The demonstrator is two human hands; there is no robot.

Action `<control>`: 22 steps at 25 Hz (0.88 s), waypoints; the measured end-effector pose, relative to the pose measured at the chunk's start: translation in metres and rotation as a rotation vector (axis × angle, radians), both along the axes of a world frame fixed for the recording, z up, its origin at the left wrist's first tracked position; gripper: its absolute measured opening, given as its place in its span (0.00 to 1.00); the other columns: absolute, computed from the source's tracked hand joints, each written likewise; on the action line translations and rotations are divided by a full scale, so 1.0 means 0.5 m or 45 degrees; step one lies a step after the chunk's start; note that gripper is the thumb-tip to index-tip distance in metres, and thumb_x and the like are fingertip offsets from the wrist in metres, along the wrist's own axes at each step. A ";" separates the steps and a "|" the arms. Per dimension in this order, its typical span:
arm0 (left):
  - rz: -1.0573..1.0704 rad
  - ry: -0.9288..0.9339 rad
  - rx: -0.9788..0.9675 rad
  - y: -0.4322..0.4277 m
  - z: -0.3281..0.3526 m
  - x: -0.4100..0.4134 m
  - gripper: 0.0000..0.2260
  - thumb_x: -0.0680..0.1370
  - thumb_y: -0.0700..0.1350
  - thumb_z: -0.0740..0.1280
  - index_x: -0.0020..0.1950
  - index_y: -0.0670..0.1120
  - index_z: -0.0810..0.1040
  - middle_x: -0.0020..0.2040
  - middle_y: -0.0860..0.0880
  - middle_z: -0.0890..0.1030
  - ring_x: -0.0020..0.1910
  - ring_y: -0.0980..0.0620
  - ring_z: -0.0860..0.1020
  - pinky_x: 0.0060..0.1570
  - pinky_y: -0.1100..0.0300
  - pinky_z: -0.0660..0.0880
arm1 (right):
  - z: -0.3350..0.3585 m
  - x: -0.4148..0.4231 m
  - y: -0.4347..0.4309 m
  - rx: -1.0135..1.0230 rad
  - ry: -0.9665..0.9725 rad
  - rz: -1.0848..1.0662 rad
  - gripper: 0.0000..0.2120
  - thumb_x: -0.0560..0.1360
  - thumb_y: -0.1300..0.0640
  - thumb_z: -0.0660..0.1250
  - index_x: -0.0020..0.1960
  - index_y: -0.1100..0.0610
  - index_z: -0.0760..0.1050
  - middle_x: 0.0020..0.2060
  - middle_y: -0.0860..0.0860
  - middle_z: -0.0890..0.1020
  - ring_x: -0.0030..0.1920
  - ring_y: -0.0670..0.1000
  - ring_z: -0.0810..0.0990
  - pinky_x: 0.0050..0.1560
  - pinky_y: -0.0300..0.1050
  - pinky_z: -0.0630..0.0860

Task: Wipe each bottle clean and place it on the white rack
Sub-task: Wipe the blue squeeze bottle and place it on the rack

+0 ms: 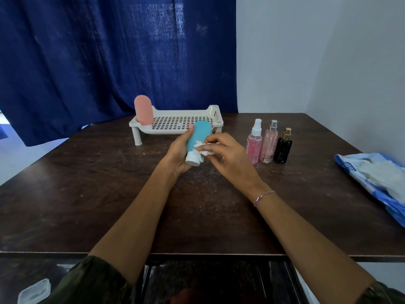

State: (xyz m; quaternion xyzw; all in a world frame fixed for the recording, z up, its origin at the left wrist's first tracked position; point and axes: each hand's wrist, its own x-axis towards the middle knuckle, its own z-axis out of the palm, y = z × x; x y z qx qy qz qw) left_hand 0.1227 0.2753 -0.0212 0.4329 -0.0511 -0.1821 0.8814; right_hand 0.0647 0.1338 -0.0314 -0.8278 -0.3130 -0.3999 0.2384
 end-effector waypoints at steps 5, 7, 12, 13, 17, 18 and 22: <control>-0.051 -0.016 0.093 -0.003 0.004 -0.012 0.18 0.79 0.50 0.61 0.65 0.43 0.71 0.44 0.44 0.82 0.37 0.51 0.82 0.34 0.60 0.80 | 0.008 0.012 -0.021 0.228 0.023 -0.086 0.13 0.71 0.68 0.69 0.55 0.61 0.79 0.51 0.57 0.78 0.55 0.49 0.75 0.58 0.40 0.74; -0.060 -0.036 0.136 -0.005 0.004 -0.017 0.16 0.79 0.49 0.61 0.64 0.43 0.71 0.41 0.45 0.82 0.34 0.52 0.81 0.31 0.61 0.79 | 0.012 0.015 -0.028 0.329 0.020 -0.137 0.12 0.71 0.67 0.69 0.55 0.62 0.79 0.51 0.57 0.78 0.55 0.48 0.75 0.57 0.39 0.75; -0.034 -0.035 0.104 -0.006 0.003 -0.015 0.19 0.79 0.49 0.62 0.68 0.42 0.69 0.43 0.44 0.82 0.34 0.52 0.82 0.30 0.61 0.79 | 0.003 0.016 -0.017 0.364 0.058 -0.147 0.12 0.71 0.66 0.70 0.54 0.63 0.79 0.51 0.56 0.78 0.55 0.46 0.75 0.56 0.36 0.75; -0.026 -0.027 0.076 -0.005 0.004 -0.015 0.18 0.79 0.49 0.61 0.67 0.42 0.70 0.42 0.44 0.83 0.34 0.52 0.82 0.31 0.60 0.79 | 0.001 0.016 -0.012 0.352 0.072 -0.125 0.12 0.71 0.66 0.70 0.54 0.62 0.79 0.51 0.56 0.78 0.55 0.44 0.74 0.56 0.34 0.74; 0.013 0.007 -0.023 0.003 0.003 -0.001 0.21 0.78 0.51 0.63 0.67 0.41 0.70 0.49 0.41 0.82 0.42 0.48 0.82 0.39 0.56 0.81 | -0.005 0.012 0.001 0.266 0.119 0.016 0.13 0.70 0.65 0.71 0.55 0.61 0.79 0.49 0.55 0.78 0.52 0.40 0.73 0.54 0.27 0.72; 0.036 0.016 -0.027 0.004 0.000 0.004 0.24 0.77 0.52 0.64 0.69 0.41 0.69 0.51 0.41 0.80 0.43 0.48 0.82 0.40 0.56 0.81 | -0.006 0.011 0.004 0.231 0.129 0.041 0.13 0.70 0.64 0.71 0.55 0.61 0.79 0.49 0.55 0.79 0.51 0.41 0.73 0.53 0.28 0.72; 0.091 0.038 -0.065 0.007 -0.004 0.013 0.25 0.78 0.53 0.63 0.69 0.40 0.67 0.48 0.41 0.80 0.43 0.48 0.80 0.37 0.56 0.81 | -0.012 0.011 0.008 0.092 0.160 0.097 0.12 0.70 0.64 0.71 0.53 0.60 0.80 0.47 0.54 0.79 0.49 0.45 0.76 0.52 0.31 0.74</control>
